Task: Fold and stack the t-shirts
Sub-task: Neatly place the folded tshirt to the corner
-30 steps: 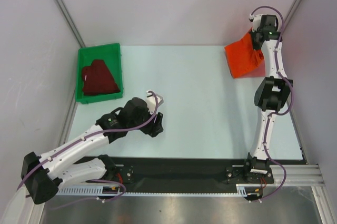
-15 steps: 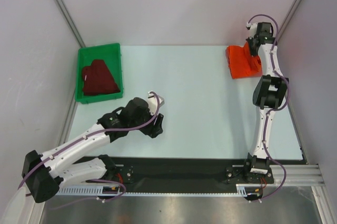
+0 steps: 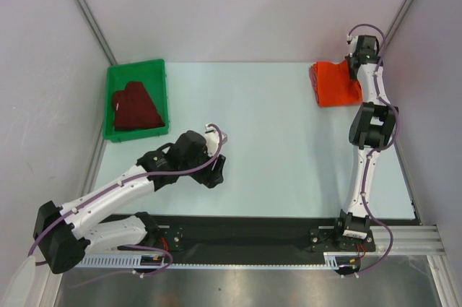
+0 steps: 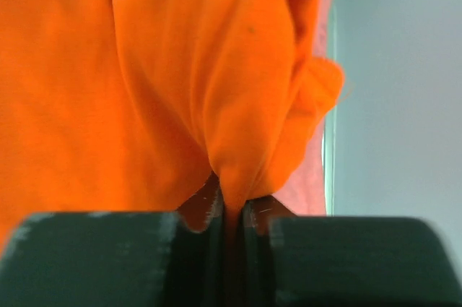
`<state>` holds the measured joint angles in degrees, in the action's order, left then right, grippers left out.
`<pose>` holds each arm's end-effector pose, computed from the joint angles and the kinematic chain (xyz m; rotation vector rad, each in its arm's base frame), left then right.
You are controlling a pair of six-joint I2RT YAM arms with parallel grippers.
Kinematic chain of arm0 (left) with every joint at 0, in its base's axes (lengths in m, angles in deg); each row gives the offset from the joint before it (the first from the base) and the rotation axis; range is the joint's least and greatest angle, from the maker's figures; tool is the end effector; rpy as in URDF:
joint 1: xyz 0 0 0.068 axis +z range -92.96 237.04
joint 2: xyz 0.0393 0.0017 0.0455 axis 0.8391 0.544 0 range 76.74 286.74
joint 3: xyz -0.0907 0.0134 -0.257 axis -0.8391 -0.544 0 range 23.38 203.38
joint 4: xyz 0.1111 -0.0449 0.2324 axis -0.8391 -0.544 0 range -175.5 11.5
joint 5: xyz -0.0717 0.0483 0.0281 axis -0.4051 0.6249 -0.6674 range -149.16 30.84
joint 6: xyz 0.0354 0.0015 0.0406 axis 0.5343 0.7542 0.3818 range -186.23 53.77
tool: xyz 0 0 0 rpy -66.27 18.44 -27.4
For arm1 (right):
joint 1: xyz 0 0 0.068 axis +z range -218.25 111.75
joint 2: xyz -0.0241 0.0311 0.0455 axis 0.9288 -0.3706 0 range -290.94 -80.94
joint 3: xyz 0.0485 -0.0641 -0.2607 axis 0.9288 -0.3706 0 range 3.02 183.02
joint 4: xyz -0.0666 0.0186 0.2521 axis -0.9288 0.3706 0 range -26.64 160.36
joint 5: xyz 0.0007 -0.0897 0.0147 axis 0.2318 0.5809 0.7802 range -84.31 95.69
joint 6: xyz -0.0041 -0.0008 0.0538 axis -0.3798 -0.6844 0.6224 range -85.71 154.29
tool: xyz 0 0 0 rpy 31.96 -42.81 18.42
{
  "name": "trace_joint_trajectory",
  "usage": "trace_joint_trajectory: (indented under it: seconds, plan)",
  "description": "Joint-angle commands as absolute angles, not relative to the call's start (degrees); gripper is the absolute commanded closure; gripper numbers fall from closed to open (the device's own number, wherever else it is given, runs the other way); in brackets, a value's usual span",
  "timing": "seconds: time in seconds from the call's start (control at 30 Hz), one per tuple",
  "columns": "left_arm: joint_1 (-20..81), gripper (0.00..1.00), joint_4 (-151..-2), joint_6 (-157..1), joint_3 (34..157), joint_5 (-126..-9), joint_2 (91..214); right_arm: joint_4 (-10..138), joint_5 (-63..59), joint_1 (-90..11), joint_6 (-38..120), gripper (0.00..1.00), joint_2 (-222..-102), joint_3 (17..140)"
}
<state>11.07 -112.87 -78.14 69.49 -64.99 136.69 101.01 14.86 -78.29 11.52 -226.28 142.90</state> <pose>0.1453 -0.1556 0.2601 0.7760 2.3671 -0.5712 0.5566 -0.1044 0.2254 -0.1797 2.3523 -0.4702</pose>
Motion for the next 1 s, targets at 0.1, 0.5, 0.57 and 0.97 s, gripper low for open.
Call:
trace_joint_trajectory:
  seconds: [0.1,0.5,0.57,0.97]
  plan:
    - [13.1,0.39,-113.3,-77.8,72.1,-66.5,136.2,96.8,23.8,-79.5,14.6,0.37,-226.2,142.1]
    - [14.8,0.39,-112.2,-78.6,76.0,-63.9,134.6,95.1,25.9,-73.5,24.9,0.05,-213.7,141.6]
    - [15.0,0.39,-110.1,-79.3,75.9,-63.9,134.1,93.1,18.3,-73.7,29.7,0.24,-210.6,135.0]
    - [17.2,0.39,-113.9,-79.4,75.9,-62.1,129.7,76.4,-9.7,-77.3,57.8,1.00,-218.2,125.8]
